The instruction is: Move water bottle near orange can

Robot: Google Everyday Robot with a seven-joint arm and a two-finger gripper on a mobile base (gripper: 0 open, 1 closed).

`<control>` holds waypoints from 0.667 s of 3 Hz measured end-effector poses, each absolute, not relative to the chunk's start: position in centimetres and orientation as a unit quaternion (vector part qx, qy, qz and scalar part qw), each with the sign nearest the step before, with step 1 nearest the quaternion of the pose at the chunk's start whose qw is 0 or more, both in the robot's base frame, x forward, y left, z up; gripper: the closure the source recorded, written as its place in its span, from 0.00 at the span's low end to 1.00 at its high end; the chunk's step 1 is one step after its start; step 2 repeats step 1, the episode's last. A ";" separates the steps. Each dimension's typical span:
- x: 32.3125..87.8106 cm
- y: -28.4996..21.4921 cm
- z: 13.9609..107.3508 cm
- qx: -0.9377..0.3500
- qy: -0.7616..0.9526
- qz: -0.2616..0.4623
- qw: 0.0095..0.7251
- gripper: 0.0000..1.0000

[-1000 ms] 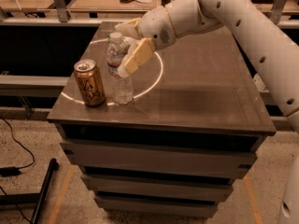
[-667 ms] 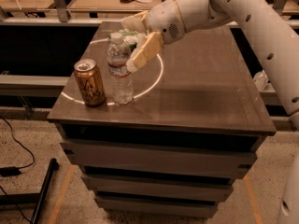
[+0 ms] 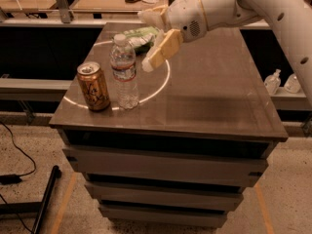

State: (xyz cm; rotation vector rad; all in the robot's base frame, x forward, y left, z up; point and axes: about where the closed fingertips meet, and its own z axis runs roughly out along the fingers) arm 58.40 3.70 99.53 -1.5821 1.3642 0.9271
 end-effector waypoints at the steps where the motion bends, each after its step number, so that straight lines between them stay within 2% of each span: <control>1: 58.4 3.7 99.5 -0.630 0.543 0.369 0.415 0.00; 2: 58.4 3.7 99.5 -0.630 0.543 0.369 0.415 0.00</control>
Offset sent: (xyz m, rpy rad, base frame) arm 0.0000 0.0000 0.0000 0.0000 0.0000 0.0000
